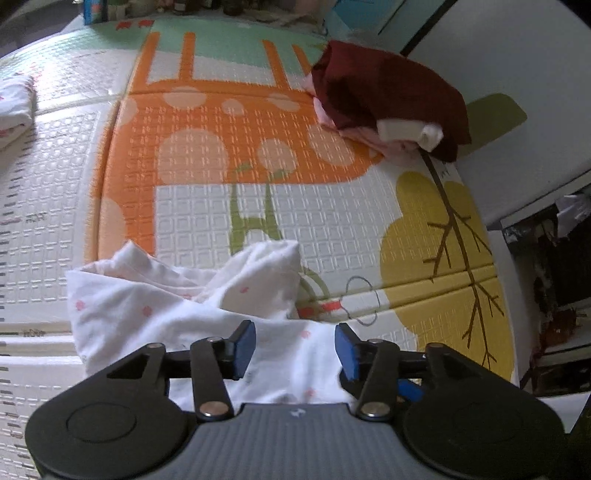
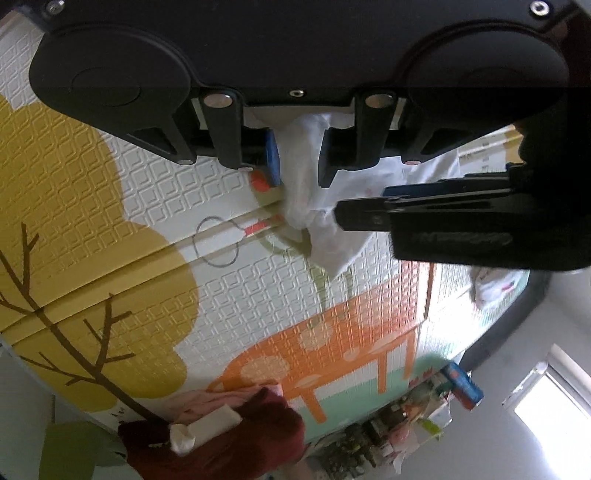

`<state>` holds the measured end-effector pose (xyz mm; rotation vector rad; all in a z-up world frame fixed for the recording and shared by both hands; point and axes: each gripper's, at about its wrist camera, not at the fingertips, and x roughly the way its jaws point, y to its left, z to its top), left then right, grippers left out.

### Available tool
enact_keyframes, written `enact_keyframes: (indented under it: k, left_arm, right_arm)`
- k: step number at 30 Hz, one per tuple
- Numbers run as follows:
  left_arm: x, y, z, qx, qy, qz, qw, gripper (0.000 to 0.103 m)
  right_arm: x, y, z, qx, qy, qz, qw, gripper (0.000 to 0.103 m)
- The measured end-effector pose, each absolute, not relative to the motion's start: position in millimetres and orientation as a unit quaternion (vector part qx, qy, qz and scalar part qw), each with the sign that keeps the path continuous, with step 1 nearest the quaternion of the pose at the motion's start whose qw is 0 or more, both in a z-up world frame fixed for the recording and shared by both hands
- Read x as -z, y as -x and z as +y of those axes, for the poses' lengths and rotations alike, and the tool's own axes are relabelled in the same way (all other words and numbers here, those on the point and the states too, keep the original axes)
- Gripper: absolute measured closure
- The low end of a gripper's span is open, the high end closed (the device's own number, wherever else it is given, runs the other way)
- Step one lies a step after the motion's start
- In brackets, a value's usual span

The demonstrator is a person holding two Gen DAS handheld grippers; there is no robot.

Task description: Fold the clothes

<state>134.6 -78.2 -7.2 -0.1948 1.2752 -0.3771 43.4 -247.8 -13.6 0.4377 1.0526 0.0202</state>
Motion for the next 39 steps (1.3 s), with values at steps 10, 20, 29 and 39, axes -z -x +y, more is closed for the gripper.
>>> enact_keyframes:
  k: [10, 20, 29, 39]
  left_arm:
    - [-8.8, -128.4, -35.1, 0.149, 0.096, 0.574, 0.8, 0.045]
    - [-1.2, -112.1, 16.0, 0.111, 0.107, 0.581, 0.799, 0.042]
    - [20.5, -98.9, 50.5, 0.078, 0.124, 0.6, 0.787, 0.041]
    - [45.2, -99.3, 45.8, 0.065, 0.103, 0.621, 0.775, 0.044]
  right_arm:
    - [9.5, -43.8, -252.8, -0.019, -0.219, 0.5, 0.837, 0.082]
    - [19.3, -38.9, -254.3, -0.008, -0.219, 0.515, 0.829, 0.079]
    - [31.8, -35.8, -257.0, 0.0, -0.216, 0.531, 0.819, 0.075]
    - [41.6, -38.2, -244.1, -0.008, -0.201, 0.543, 0.815, 0.088]
